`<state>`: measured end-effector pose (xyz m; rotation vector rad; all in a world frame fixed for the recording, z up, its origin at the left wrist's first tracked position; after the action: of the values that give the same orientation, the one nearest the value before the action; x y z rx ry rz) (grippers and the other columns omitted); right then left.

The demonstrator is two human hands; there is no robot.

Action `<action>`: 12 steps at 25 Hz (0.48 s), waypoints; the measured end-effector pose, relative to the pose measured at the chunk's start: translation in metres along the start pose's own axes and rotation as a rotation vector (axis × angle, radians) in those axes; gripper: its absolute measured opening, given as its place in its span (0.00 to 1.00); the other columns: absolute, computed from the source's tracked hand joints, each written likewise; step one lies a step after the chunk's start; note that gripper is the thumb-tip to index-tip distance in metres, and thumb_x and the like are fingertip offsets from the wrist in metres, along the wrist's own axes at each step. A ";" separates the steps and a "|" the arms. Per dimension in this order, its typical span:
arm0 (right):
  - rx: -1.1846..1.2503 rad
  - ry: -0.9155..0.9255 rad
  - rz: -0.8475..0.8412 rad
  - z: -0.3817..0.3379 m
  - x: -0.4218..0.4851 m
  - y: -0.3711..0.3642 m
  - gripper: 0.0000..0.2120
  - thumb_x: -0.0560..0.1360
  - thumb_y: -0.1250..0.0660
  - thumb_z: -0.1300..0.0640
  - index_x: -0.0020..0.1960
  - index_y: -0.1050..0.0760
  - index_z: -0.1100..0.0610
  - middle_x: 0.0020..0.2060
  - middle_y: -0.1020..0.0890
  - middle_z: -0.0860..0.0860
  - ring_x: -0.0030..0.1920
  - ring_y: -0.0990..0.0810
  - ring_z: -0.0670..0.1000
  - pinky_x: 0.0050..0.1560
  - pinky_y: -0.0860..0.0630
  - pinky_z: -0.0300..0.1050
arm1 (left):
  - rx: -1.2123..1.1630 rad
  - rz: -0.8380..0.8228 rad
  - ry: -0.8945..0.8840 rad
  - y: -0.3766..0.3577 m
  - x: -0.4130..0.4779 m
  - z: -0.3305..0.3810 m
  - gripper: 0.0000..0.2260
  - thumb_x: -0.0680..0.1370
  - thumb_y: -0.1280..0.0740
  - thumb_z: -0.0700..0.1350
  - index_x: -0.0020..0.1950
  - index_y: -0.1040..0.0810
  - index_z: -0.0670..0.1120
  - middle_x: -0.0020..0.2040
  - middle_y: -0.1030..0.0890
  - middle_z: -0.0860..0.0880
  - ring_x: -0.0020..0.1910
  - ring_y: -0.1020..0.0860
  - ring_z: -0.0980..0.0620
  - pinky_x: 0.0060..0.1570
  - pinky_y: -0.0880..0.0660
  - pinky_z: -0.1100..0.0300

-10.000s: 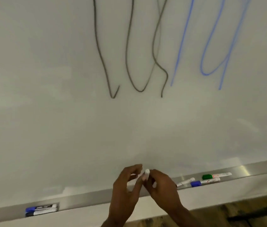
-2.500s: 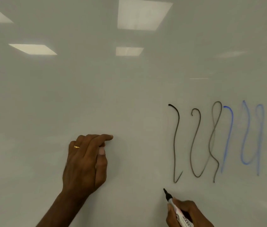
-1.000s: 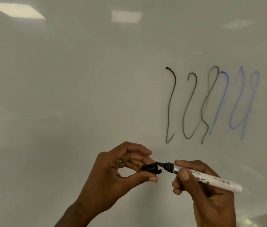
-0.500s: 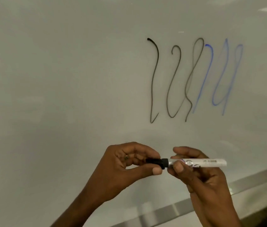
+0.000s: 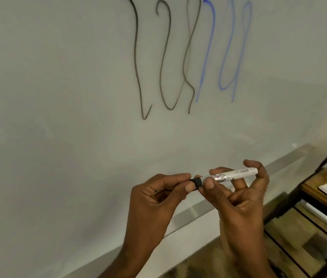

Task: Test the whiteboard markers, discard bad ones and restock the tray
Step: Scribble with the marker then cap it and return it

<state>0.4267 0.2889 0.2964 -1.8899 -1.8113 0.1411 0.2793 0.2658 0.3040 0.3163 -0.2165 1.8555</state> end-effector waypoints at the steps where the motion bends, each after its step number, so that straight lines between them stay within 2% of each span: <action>1: -0.013 -0.011 0.021 0.004 -0.002 0.013 0.33 0.68 0.28 0.66 0.64 0.37 0.42 0.49 0.16 0.57 0.48 0.14 0.57 0.49 0.17 0.48 | -0.009 -0.025 0.021 -0.010 -0.002 -0.009 0.09 0.69 0.26 0.47 0.48 0.13 0.50 0.42 0.12 0.54 0.42 0.14 0.53 0.45 0.19 0.66; 4: -0.057 -0.085 0.050 0.020 -0.009 0.060 0.31 0.72 0.30 0.68 0.66 0.38 0.46 0.51 0.17 0.60 0.48 0.14 0.59 0.50 0.17 0.51 | 0.020 -0.174 0.106 -0.042 -0.013 -0.046 0.09 0.71 0.26 0.46 0.50 0.13 0.48 0.43 0.12 0.53 0.42 0.14 0.53 0.46 0.18 0.64; 7: -0.109 -0.259 0.149 0.049 -0.022 0.131 0.30 0.73 0.30 0.67 0.68 0.37 0.46 0.51 0.17 0.61 0.50 0.15 0.60 0.48 0.17 0.49 | 0.094 -0.425 0.264 -0.081 -0.031 -0.103 0.08 0.74 0.25 0.44 0.52 0.14 0.47 0.43 0.12 0.52 0.43 0.14 0.53 0.46 0.18 0.62; 9: -0.105 -0.389 0.320 0.079 -0.036 0.182 0.30 0.74 0.29 0.66 0.70 0.35 0.48 0.54 0.17 0.60 0.53 0.15 0.59 0.48 0.17 0.49 | 0.169 -0.547 0.369 -0.110 -0.044 -0.147 0.08 0.74 0.25 0.45 0.52 0.14 0.48 0.45 0.13 0.54 0.45 0.15 0.56 0.48 0.18 0.63; 12: 0.023 -0.535 0.702 0.132 -0.053 0.261 0.31 0.74 0.30 0.69 0.73 0.36 0.53 0.58 0.19 0.63 0.56 0.18 0.60 0.51 0.18 0.54 | 0.301 -0.687 0.434 -0.168 -0.063 -0.210 0.09 0.75 0.26 0.43 0.54 0.14 0.48 0.47 0.13 0.56 0.46 0.17 0.65 0.50 0.21 0.70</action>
<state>0.6018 0.2827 0.0563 -2.5595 -1.3194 0.9807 0.4346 0.3237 0.0832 0.1546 0.4289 1.2234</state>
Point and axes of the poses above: each hand's wrist, its own x-axis towards the middle knuckle, its own y-axis out of the back of the hand, z = x × y, the point moved 2 cm from there along x, towards the middle knuckle
